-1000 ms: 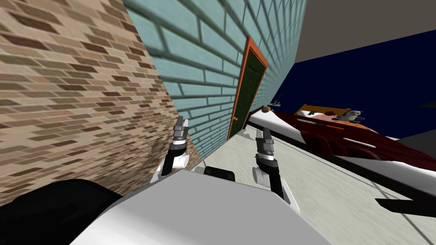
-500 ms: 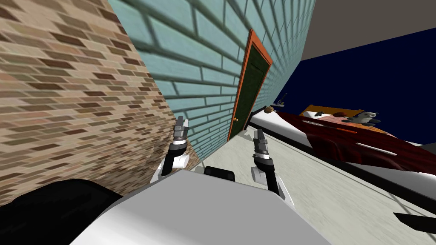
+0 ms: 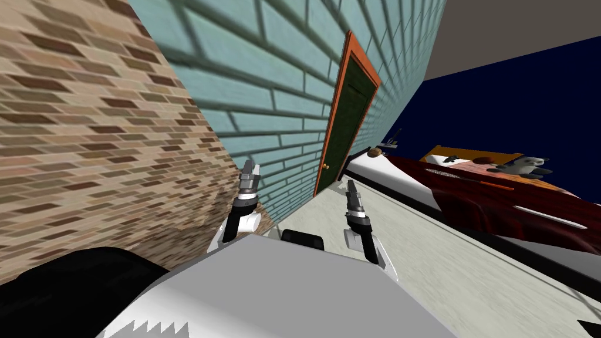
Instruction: Pull the door open
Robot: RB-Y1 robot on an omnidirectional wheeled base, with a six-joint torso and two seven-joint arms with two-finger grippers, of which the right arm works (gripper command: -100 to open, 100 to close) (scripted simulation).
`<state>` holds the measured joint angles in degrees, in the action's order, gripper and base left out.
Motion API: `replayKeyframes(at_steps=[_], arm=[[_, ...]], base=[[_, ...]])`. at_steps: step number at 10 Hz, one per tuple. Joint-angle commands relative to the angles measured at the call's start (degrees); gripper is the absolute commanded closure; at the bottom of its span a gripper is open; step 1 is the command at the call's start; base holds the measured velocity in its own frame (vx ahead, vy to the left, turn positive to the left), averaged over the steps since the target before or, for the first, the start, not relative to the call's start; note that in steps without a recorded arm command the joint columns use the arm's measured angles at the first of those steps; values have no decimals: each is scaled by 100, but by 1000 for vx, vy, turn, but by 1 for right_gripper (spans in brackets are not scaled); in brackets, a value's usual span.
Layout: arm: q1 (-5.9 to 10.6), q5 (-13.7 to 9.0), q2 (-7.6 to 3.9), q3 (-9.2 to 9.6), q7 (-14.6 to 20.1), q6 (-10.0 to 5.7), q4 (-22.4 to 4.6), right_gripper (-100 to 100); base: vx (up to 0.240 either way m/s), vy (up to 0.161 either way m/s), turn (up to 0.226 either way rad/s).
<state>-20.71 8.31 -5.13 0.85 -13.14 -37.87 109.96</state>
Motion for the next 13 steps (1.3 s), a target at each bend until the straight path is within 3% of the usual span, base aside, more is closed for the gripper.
replayKeyframes(at_steps=[1,13], arm=[[84,40,-26,9,-150,-57,-221,-100],[754,350,-243,67,-1284,-495,-1999,-100]], base=[[83,-59,57],[90,-76,67]])
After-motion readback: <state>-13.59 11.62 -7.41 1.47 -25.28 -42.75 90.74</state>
